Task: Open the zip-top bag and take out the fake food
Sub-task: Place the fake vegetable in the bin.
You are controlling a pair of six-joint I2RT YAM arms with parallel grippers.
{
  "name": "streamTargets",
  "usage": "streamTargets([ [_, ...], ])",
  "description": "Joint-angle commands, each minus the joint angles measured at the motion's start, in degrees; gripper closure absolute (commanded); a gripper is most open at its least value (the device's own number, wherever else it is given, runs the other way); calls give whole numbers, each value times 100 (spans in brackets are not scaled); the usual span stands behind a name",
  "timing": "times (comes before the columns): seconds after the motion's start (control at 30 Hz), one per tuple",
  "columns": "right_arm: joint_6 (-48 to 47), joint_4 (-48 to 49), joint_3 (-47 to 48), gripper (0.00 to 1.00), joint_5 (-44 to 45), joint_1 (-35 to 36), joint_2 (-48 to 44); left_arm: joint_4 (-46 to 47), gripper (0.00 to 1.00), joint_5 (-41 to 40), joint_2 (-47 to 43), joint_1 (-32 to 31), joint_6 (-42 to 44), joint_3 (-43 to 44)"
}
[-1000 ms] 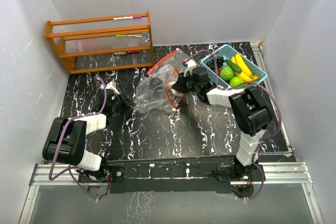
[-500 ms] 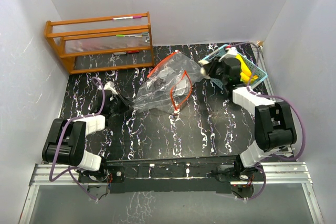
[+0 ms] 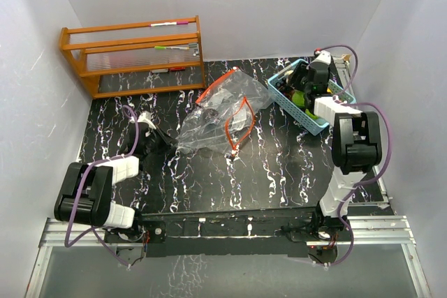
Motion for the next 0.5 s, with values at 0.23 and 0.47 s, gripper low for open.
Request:
streamTargets([
  [0.23,-765,706,-702,30,50,615,-1184,-114,100,93,-314,19,114,119],
  [0.47,-1001,965,-1433,54,150,2221,-1478,-57,100,172,-233,17,88,136],
])
